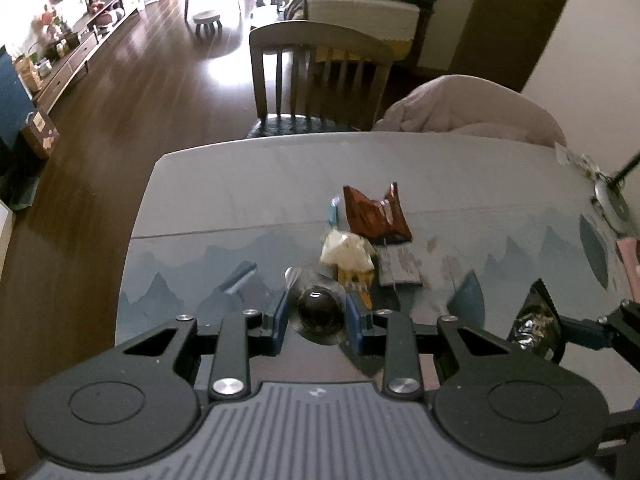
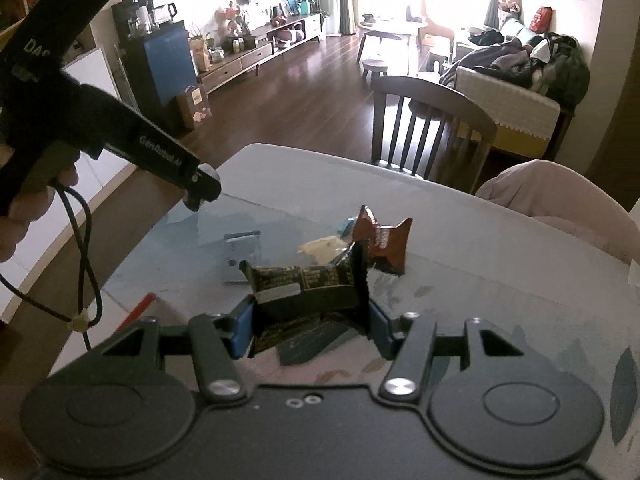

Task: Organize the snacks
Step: 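Carry the dark chocolate bar and the dark candy over the box with both tools, then open the right tool over the box while the left tool releases the dark candy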

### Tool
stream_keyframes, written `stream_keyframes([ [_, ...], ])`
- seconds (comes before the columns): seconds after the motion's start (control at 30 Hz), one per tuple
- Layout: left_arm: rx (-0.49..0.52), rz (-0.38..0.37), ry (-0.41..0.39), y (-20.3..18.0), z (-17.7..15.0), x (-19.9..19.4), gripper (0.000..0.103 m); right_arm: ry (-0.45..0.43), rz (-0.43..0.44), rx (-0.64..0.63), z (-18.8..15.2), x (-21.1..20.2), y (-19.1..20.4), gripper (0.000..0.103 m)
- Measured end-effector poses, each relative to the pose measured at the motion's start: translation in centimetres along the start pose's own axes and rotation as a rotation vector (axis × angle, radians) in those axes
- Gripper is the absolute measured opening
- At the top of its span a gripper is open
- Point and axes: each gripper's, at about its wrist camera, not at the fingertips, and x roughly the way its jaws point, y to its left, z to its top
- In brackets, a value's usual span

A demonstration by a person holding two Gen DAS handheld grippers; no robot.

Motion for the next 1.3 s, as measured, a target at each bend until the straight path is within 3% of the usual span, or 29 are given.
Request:
stream_keyframes([
  [0.3, 0.056, -0.046, 0.021, -0.5, -4.9, -3.7, 0.030, 0.021, 0.021, 0.036, -2.8, -2.5, 3.1, 0.057],
  [0.6, 0.084, -0.063, 0.075, -0.3, -9.7, -4.2, 0.030, 0.051, 0.041, 0.084, -5.7, -2.9, 5.2, 0.057],
  [0.93, 0.095, -0.081, 0.163, 0.0, -14.7, -1.5, 0.030, 0.123, 0.076, 0.118, -9.4, -0.5, 7.2, 0.057],
  [1.3, 0.137, -0.096, 0.276, -0.7, -19.5, 2.1, 0.030, 0.264, 0.072, 0.116, -14.1, 3.9, 9.1, 0.057],
])
